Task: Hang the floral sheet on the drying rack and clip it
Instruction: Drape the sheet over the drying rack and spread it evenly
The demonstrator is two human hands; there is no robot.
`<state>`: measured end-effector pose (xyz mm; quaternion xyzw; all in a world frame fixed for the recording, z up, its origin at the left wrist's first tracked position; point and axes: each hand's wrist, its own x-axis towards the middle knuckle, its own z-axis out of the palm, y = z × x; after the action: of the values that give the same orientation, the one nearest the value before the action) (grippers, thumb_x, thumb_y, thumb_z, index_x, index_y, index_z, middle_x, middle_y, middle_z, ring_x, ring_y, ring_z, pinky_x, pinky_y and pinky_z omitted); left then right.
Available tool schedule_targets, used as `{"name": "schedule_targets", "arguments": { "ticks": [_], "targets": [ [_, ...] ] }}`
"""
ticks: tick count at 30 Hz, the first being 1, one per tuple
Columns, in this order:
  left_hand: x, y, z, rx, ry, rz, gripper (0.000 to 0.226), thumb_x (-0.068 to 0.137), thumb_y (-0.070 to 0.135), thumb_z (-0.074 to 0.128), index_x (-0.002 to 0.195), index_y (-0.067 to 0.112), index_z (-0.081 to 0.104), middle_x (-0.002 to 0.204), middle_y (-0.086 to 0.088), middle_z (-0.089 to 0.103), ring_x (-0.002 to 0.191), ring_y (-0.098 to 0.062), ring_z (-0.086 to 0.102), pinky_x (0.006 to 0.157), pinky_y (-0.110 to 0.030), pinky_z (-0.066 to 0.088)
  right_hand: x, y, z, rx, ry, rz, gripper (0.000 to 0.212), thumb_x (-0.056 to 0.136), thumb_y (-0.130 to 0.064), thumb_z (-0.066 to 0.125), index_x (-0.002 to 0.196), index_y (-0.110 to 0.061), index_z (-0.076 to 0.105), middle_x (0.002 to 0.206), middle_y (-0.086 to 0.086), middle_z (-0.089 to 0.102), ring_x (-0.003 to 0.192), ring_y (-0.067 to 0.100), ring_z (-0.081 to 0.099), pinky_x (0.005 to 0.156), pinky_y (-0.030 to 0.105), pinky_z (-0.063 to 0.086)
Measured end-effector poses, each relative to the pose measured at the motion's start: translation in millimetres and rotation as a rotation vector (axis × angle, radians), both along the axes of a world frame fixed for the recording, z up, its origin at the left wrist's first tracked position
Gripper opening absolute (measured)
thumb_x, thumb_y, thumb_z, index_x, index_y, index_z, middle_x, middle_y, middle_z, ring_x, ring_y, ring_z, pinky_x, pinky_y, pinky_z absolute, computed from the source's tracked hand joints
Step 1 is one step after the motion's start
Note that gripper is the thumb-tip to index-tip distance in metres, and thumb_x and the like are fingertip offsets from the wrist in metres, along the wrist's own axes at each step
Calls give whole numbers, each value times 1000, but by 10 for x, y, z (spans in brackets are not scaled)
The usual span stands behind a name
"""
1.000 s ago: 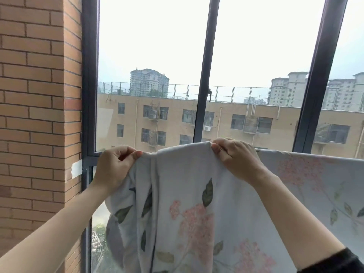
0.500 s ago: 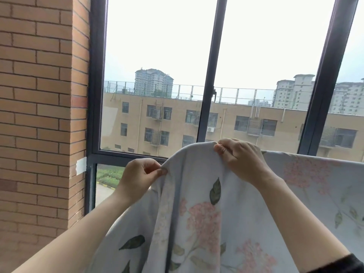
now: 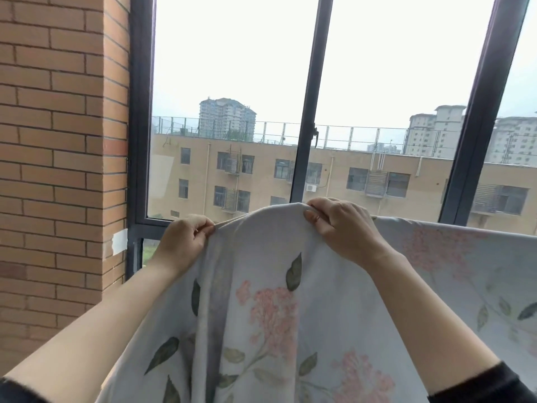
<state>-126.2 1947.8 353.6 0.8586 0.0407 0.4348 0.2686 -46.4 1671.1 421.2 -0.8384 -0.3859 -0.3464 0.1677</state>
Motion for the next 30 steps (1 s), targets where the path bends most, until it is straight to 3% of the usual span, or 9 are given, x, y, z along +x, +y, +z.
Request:
{"name": "schedule_targets", "arguments": {
  "ticks": [3, 5, 8, 11, 14, 18, 20, 23, 30],
  "targets": [
    [9, -104, -40, 44, -14, 22, 8, 89, 12, 63, 88, 13, 70, 86, -3, 66, 84, -21, 61, 78, -34, 49, 38, -43, 19, 1, 10, -11, 23, 97, -40, 48, 95, -23, 63, 83, -6, 67, 82, 21, 61, 67, 30, 34],
    [-47, -266, 5, 51, -116, -17, 13, 90, 27, 62, 95, 16, 68, 90, 2, 62, 81, -15, 59, 74, -29, 50, 77, -103, 34, 20, 20, -10, 23, 95, -44, 50, 95, -25, 63, 78, -7, 65, 80, 21, 61, 66, 30, 35],
    [-95, -563, 60, 101, -108, -150, 30, 82, 44, 66, 98, 18, 66, 91, 8, 61, 78, -4, 59, 68, -19, 52, 99, -152, 36, 47, -4, -2, 27, 93, -50, 51, 97, -27, 64, 80, -6, 67, 78, 20, 60, 66, 30, 38],
    [-27, -638, 81, 32, -132, -151, 23, 77, 34, 77, 91, 17, 73, 83, 7, 68, 73, -8, 63, 69, -31, 56, 91, -136, 39, 35, -27, 8, 32, 93, -52, 50, 96, -24, 64, 79, -5, 68, 75, 18, 60, 65, 30, 39],
    [-17, -584, 90, -139, -157, -190, 15, 71, 27, 82, 83, 19, 78, 74, 7, 72, 70, -10, 67, 69, -35, 57, 114, -157, 69, 19, 21, 36, 30, 93, -49, 52, 93, -22, 65, 66, -8, 59, 66, 16, 56, 56, 27, 36],
    [-59, -524, 216, -262, -141, -198, 11, 72, 15, 81, 70, 24, 74, 69, 9, 72, 65, -7, 66, 69, -18, 55, 122, -173, 82, 12, 25, 43, 27, 93, -46, 54, 97, -23, 67, 63, -13, 51, 66, 15, 49, 59, 29, 32],
    [-41, -460, 378, -244, -205, -137, 13, 75, 14, 79, 72, 26, 73, 71, 11, 70, 62, -2, 63, 65, -7, 49, 95, -135, 58, -12, -20, 32, 29, 92, -50, 52, 95, -24, 65, 68, -10, 52, 68, 16, 45, 63, 30, 30],
    [-11, -443, 632, -233, -331, -83, 4, 80, 17, 75, 80, 21, 73, 72, 6, 69, 64, -2, 60, 64, -5, 46, 76, -82, 40, -46, -58, 14, 36, 93, -55, 47, 84, -22, 58, 69, -9, 51, 66, 18, 43, 62, 32, 30],
    [-104, -422, 176, -33, -91, -126, 7, 84, 15, 71, 78, 13, 69, 68, -2, 68, 60, -17, 57, 55, -11, 41, 120, -113, -53, -57, -162, -77, 49, 93, -65, 30, 80, -22, 49, 76, -5, 58, 66, 16, 50, 63, 32, 38]
  ]
}}
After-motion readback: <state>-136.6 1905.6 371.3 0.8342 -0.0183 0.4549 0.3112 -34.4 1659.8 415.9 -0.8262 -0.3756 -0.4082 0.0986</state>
